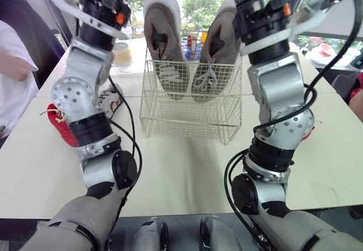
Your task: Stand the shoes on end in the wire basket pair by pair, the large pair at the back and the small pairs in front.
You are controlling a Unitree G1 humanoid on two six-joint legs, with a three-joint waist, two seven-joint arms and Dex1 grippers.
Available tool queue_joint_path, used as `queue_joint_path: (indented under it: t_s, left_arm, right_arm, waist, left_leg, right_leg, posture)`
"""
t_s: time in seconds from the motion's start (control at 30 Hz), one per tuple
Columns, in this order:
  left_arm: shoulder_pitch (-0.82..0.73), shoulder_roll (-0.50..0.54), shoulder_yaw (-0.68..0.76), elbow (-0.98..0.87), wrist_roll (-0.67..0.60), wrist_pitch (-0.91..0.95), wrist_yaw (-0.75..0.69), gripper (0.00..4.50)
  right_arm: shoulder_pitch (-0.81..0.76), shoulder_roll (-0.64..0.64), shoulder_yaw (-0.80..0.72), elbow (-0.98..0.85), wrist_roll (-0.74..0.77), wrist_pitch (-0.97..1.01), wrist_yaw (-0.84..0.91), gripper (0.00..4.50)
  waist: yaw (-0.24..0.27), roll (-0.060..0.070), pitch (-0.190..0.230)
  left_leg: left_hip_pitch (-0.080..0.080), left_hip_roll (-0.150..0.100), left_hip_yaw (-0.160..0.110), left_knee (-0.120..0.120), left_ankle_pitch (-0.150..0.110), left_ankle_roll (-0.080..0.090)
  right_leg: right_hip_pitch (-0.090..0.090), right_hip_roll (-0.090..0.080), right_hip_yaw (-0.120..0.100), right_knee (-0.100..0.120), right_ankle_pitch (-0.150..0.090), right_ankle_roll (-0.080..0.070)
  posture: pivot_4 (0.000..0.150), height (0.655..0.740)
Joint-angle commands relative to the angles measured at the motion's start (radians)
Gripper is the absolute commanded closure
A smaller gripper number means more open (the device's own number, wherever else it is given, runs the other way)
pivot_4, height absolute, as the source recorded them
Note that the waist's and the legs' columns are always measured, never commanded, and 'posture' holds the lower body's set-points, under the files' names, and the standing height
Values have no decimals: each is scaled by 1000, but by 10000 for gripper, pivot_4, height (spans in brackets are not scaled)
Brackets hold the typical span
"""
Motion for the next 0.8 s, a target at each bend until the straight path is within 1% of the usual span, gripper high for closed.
queue_joint_path:
  t_s: [0.03, 0.33, 0.43, 0.57, 0.7, 0.8]
  left_arm:
    - [19, 2, -61, -46, -11, -11, -8, 37801]
    - [73, -13, -142, -74, -22, -14, -18, 37801]
    - [59, -25, -111, -74, -72, -26, 14, 37801]
    - [23, 3, -50, -47, -143, -55, 49, 37801]
    - [20, 48, -47, -40, -170, -52, 47, 37801]
    - [32, 55, -66, -41, -184, -46, 46, 37801]
  right_arm:
    - [-58, 0, 25, -4, 3, -27, 13, 290]
    - [-60, -5, 52, 32, -26, -38, 33, 290]
    - [-42, -17, 60, 35, -51, -33, 45, 290]
    - [-5, -35, 67, 21, -92, -35, 56, 290]
    - [9, -56, 75, 11, -120, -45, 73, 290]
    - [6, -61, 71, 20, -128, -54, 71, 290]
  waist:
    - [-2, 0, 0]
    - [-1, 0, 0]
    - [0, 0, 0]
    - [-2, 0, 0]
    - [-2, 0, 0]
    - [1, 0, 0]
  left_leg:
    - [0, 0, 0, 0, 0, 0]
    - [0, 0, 0, 0, 0, 1]
    - [0, 0, 0, 0, 0, 1]
    - [0, 1, 0, 0, -1, 1]
    - [-1, 1, 0, -1, -2, 3]
    - [0, 1, 0, -1, -1, 2]
  right_leg:
    - [0, 0, 0, 0, 0, 0]
    - [0, 1, 0, -1, 0, 0]
    - [0, 1, 0, -1, 0, 0]
    - [0, 1, 0, -1, 0, 0]
    - [-1, 1, 0, -1, 0, 0]
    - [-1, 1, 0, -1, 0, 0]
  posture:
    - [1500, 7400]
    - [1500, 7400]
    - [1500, 7400]
    - [1500, 7400]
    - [1500, 7400]
    - [1500, 7400]
